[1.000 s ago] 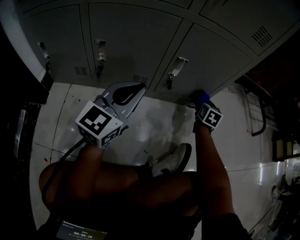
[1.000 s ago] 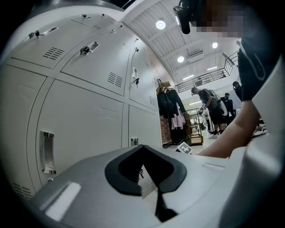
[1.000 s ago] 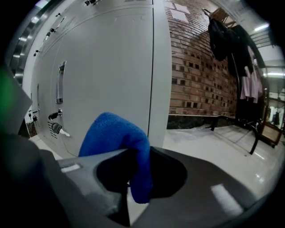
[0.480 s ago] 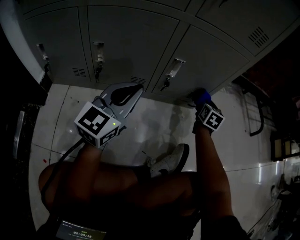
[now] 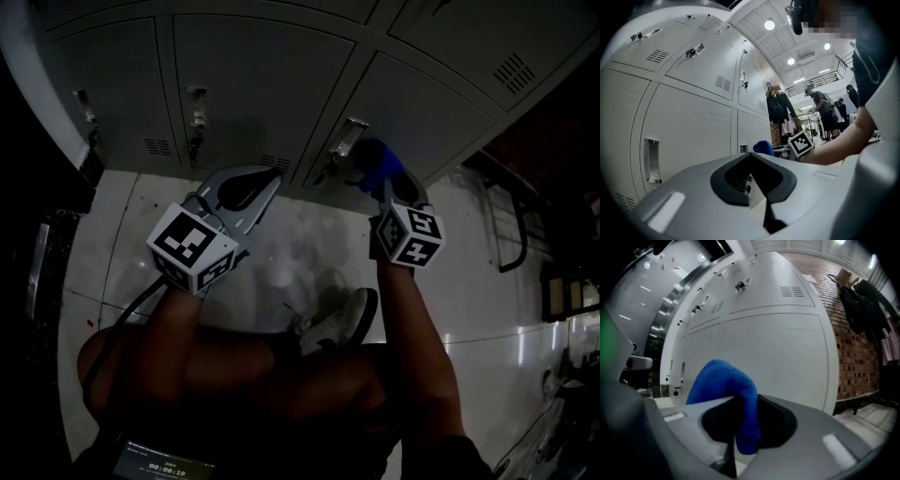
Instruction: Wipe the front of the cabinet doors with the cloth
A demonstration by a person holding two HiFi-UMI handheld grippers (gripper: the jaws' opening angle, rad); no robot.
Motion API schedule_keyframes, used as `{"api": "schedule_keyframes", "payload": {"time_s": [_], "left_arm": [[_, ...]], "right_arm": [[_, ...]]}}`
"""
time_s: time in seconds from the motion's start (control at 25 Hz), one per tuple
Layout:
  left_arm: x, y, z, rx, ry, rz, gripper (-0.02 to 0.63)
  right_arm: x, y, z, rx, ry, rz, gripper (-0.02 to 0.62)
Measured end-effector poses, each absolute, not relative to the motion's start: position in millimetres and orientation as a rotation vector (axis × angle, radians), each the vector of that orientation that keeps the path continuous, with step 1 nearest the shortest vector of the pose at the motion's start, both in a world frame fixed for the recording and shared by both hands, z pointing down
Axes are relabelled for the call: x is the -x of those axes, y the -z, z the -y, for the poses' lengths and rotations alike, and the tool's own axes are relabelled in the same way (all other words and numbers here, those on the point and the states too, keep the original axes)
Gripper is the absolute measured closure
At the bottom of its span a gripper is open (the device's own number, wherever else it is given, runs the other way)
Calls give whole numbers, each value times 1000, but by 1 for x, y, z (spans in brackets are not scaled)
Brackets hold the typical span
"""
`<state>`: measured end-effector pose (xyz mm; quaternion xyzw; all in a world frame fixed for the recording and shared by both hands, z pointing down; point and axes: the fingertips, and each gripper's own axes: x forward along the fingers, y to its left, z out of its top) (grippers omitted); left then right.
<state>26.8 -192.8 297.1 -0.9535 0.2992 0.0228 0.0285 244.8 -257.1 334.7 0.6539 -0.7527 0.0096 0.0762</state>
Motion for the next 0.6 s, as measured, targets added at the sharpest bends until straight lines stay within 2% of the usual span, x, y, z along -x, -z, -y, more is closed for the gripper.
{"api": "schedule_keyframes", "payload": {"time_s": [0.6], "left_arm": [[-10, -309, 211, 2914, -12, -985, 600]], "right_arm": [[-96, -319, 222, -1421, -24, 2759, 526]]}}
